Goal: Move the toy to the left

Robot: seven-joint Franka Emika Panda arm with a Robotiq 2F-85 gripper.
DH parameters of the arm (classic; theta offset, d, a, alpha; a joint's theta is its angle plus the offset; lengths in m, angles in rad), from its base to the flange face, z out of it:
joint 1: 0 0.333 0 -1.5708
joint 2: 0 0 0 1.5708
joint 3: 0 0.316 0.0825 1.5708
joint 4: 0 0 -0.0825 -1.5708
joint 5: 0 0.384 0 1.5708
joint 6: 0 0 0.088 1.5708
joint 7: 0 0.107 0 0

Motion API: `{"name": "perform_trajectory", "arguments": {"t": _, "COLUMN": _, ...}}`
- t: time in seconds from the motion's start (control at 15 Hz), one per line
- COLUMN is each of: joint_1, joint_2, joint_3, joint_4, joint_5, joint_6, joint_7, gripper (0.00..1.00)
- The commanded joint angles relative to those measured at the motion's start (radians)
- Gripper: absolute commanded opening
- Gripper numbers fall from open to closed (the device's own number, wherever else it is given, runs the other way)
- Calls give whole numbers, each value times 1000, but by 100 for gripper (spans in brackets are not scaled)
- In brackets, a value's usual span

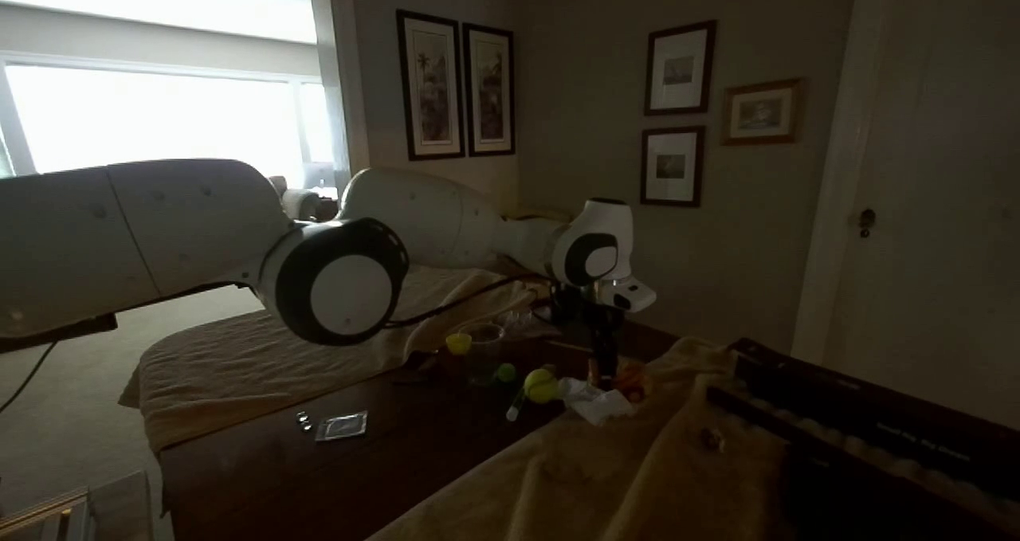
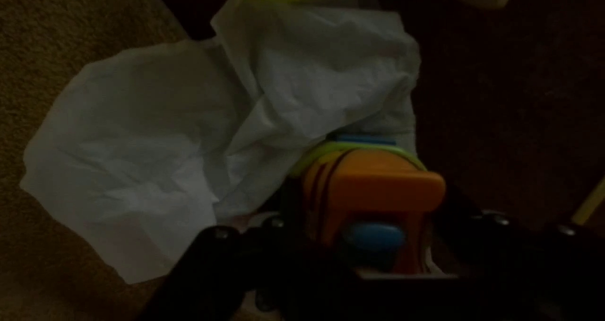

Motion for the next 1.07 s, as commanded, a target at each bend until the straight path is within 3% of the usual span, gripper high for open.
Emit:
{"name": "perform_trajectory", "arguments": {"t": 0.0, "joint_1": -8, "joint_2": 11, "joint_3": 18, "joint_4": 4, "joint_5": -24, "joint_6": 22, "joint_7": -22, "gripper": 46}}
{"name": "perform_trajectory", "arguments": {"t": 0.6, "joint_1": -36, "joint_2": -114, "joint_3": 16, "joint_4": 14, "joint_5": -24, "joint_6": -23, "joint_7": -51, "gripper": 45}}
{"name": "perform_trajectory", "arguments": {"t": 1.0, "joint_1": -60, "joint_2": -229, "joint_3": 76, "joint_4": -9, "joint_5": -14, "joint_6": -128, "joint_7": -398, "gripper": 45}}
